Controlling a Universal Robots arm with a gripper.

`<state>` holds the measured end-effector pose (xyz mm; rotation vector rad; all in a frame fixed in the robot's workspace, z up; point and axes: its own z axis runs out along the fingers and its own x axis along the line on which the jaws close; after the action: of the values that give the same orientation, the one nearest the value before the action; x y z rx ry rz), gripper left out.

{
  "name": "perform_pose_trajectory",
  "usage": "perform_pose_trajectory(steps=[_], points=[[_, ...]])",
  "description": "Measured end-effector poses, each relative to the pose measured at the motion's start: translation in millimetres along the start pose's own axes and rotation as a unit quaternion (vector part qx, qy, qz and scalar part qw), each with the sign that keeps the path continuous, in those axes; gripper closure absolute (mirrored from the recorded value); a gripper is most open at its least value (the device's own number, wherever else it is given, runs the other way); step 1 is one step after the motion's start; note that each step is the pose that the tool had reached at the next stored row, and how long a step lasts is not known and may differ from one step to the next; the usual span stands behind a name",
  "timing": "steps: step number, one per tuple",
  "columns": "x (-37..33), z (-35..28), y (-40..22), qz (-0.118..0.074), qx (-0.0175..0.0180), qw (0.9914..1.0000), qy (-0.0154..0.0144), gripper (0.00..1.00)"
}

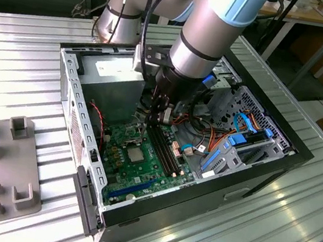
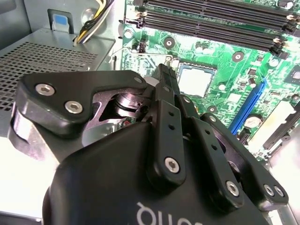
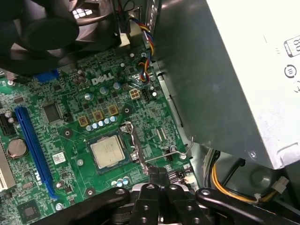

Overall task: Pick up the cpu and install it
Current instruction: 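Close the cpu cover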

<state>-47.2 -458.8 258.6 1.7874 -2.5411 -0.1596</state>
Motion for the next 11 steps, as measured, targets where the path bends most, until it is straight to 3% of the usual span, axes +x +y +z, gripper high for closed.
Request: perform_pose_trajectory(steps=[11], points=[[0.3, 0.0, 0.0, -0.001, -0.0001, 1.0, 0.0002, 0.89]])
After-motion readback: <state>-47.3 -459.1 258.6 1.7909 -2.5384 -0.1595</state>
